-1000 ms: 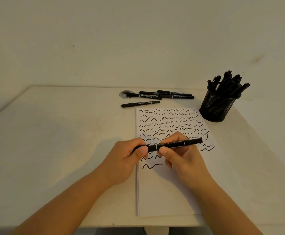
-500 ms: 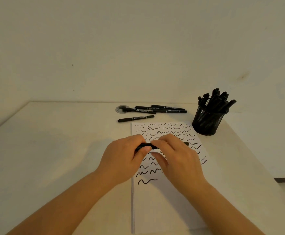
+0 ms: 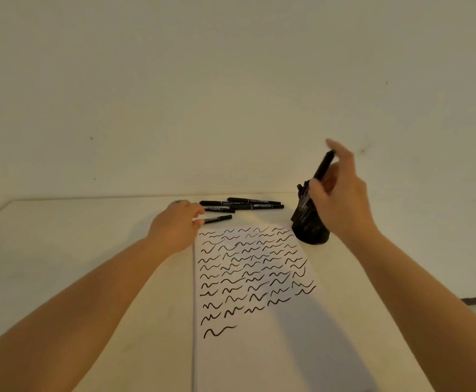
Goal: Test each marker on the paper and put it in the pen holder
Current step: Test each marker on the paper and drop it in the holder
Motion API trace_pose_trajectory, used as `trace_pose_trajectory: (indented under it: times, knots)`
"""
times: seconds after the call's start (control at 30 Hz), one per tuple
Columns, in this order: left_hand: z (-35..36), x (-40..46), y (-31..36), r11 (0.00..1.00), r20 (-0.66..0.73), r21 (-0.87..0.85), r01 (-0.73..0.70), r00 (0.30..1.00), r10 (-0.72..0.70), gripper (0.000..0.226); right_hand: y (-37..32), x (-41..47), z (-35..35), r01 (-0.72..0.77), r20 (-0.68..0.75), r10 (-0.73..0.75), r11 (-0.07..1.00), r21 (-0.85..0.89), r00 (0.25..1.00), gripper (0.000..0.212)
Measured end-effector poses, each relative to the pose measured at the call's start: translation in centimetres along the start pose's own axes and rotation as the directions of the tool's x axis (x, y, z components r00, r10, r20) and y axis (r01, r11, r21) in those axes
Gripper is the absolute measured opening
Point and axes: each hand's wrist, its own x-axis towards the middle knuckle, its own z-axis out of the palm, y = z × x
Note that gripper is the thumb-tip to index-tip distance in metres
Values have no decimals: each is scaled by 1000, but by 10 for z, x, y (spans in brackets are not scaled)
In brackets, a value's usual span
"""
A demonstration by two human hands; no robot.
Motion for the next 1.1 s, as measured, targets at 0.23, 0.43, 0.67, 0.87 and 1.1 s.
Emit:
trace_pose_trajectory:
  times: [0.23, 0.43, 0.67, 0.87, 1.1]
  knots:
    - [23, 15, -31, 985, 20, 144, 97, 995, -101, 26, 17, 29, -11, -69, -140, 73, 997, 36, 987, 58]
    - [28, 18, -32, 981, 0, 154, 114, 993, -116, 20, 32, 26, 4, -28, -30, 23, 989, -143, 999, 44]
    - [31, 13, -31, 975, -41, 178, 134, 991, -129, 20, 47, 21, 14, -53, 6, 59, 932, -358, 998, 32]
    - [22, 11, -23, 990, -173, 47, 135, 977, -125, 20, 46, 15, 15, 60, 31, -51, 871, -487, 998, 26]
    - [2, -12, 24, 904, -128, -413, 110, 976, -177, 15, 29, 1, 14, 165, -40, -223, 818, -550, 974, 27]
